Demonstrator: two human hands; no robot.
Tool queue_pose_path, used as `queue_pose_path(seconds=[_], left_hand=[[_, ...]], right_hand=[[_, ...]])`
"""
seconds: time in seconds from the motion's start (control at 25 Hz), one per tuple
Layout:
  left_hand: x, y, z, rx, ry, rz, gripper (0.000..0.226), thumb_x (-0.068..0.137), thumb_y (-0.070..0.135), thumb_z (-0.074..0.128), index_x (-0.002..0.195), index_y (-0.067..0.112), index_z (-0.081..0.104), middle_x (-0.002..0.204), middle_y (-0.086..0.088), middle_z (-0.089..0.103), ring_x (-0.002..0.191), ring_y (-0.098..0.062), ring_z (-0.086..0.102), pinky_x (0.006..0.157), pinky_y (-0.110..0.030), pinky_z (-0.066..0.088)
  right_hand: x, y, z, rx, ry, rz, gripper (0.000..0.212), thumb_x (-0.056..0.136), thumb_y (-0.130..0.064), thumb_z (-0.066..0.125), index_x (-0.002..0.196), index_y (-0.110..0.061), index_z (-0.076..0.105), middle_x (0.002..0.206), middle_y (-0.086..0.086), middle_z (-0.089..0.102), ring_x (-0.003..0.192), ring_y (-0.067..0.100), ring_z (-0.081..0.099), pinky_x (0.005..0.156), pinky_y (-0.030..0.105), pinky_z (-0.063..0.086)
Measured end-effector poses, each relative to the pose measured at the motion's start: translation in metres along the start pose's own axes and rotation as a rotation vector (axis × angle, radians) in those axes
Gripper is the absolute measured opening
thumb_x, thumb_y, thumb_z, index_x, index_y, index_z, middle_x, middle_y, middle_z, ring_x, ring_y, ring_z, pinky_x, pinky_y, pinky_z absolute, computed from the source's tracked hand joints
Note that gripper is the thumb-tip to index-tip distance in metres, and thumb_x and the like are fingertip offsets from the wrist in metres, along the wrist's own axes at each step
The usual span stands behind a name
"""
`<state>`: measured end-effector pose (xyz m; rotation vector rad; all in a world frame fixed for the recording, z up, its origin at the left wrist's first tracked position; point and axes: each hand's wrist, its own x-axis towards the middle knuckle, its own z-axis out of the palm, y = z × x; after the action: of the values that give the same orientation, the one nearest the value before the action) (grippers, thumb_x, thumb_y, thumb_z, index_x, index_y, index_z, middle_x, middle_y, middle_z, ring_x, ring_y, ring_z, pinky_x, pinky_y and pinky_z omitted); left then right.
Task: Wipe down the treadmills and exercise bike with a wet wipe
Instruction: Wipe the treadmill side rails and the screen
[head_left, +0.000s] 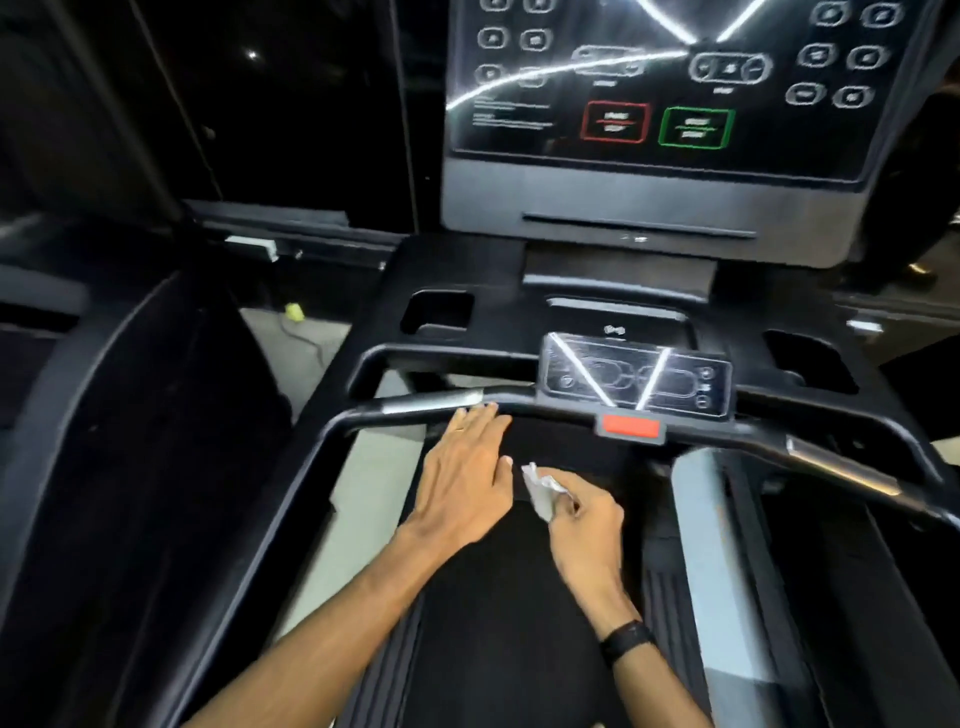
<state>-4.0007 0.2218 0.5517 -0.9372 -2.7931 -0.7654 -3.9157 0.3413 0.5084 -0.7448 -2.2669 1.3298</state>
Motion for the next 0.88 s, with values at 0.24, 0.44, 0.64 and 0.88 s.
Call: queue_pose_path(seconds=[0.24,0.44,0.64,0.88], left_hand=[[-0.064,-0.110,-0.056,0.025,0.148,-0.299,0.049,0.095,0.013,0.055,0.143,0.005,0.051,0.151,-0.014,0.047,0.144,-0.029,0.038,0.120,-0.029,0.012],[-0.111,-0.162,-0.072,0.032,0.159,-0.436,0.070,0.099,0.048,0.020,0.147,0.003,0.045,0.152,-0.015,0.045,0.146,-0.026,0.036,0.123,-0.034,0.009],[-0.130,-0.173,-0.061,-0.028,0.247,-0.573,0.079,0.098,0.056,0.004,0.154,0.007,0.033,0.157,-0.011,0.040,0.149,-0.019,0.029,0.126,-0.033,0.002],[-0.125,-0.175,-0.059,0.061,0.223,-0.588,0.089,0.099,0.061,-0.006,0.149,0.005,0.041,0.151,-0.011,0.047,0.146,-0.022,0.036,0.126,-0.042,0.010]], right_hand=[[-0.034,-0.058,0.104,0.249,-0.368,0.085,0.030,0.098,0.001,0.053,0.101,-0.016,0.077,0.095,-0.006,0.072,0.088,0.007,0.064,0.080,0.023,0.051],[-0.028,-0.094,0.178,0.285,-0.263,0.213,0.029,0.100,-0.023,0.049,0.099,-0.002,0.068,0.094,0.011,0.071,0.090,0.028,0.064,0.083,0.040,0.051],[-0.063,-0.107,0.201,-0.125,-0.772,-0.401,0.069,0.109,-0.036,0.030,0.158,-0.009,-0.011,0.164,0.000,-0.024,0.148,0.006,-0.026,0.117,0.012,-0.012],[-0.010,-0.111,0.221,-0.546,-0.795,-0.597,0.076,0.106,-0.052,0.019,0.158,-0.002,-0.004,0.167,0.011,-0.013,0.151,0.020,-0.024,0.120,0.034,-0.020]])
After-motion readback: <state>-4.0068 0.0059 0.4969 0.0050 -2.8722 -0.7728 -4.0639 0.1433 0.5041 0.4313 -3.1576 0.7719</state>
